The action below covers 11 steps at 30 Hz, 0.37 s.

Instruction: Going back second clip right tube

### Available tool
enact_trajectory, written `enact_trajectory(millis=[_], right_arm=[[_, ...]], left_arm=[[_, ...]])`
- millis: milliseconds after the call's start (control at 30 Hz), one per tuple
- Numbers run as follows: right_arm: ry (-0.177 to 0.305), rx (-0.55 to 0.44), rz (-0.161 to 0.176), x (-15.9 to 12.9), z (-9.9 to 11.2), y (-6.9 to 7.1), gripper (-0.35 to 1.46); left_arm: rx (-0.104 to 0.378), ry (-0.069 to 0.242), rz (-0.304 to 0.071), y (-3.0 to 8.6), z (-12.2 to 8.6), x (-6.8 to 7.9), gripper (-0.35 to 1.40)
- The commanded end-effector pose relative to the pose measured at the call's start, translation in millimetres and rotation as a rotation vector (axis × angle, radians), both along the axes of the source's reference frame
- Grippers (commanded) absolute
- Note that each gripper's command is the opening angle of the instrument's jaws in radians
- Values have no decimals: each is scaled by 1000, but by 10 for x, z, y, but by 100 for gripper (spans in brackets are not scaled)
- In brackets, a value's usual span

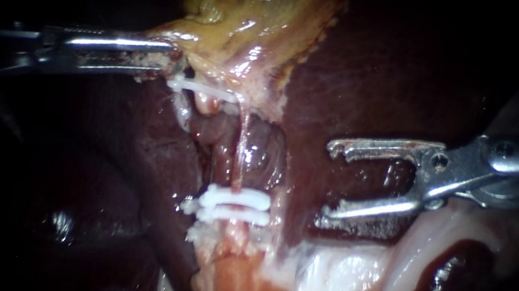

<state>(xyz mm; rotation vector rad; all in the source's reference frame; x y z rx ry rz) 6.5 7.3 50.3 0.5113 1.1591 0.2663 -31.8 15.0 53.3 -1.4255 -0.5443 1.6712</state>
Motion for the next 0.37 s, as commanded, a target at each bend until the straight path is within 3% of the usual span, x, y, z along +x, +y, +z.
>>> enact_trajectory(millis=[33, 367], right_arm=[[0, 0, 0, 0, 0, 0, 50], [-1, 0, 2, 3, -1, -1, 50]], left_arm=[[-1, 0, 1, 0, 0, 0, -35], [2, -3, 4, 3, -3, 4, -35]])
